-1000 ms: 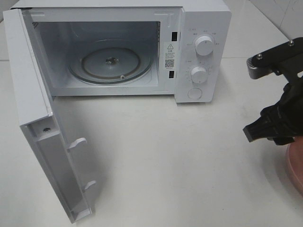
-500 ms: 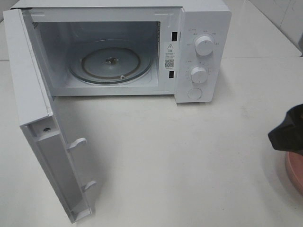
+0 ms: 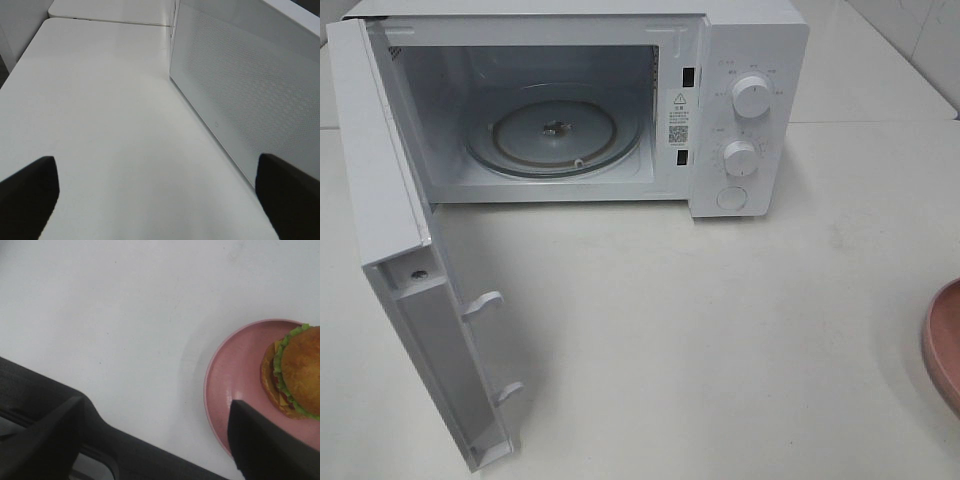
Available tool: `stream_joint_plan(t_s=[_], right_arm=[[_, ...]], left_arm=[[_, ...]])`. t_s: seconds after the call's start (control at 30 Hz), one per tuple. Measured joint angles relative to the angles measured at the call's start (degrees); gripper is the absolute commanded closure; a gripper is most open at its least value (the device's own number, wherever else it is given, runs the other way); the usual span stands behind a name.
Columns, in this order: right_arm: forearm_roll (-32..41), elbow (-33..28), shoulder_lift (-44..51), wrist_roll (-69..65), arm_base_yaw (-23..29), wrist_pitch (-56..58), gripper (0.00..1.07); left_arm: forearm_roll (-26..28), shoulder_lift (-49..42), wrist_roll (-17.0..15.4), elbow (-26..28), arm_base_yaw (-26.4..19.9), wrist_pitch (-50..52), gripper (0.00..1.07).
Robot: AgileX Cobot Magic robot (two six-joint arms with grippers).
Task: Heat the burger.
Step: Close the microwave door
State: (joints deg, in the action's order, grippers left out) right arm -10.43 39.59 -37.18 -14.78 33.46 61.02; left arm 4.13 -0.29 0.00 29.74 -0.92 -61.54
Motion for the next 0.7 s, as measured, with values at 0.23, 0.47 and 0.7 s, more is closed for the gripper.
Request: stream_joint_plan(t_s=[0.23,0.47,0.7], right_arm=[[0.4,-2.0,11.3,4.1,-4.8,0.2,0.31],[2.6,-6.4,20.6,7.6,-13.7,-0.2,0.31],[5.3,-9.9,30.6,8.8,-21.0,-4.0,0.31]], left_arm=[[0.0,0.0,0.0,0.0,0.0,0.0,0.06],[0.0,0.0,0.0,0.0,0.0,0.0,0.06],[0.0,0.0,0.0,0.0,0.0,0.0,0.06]])
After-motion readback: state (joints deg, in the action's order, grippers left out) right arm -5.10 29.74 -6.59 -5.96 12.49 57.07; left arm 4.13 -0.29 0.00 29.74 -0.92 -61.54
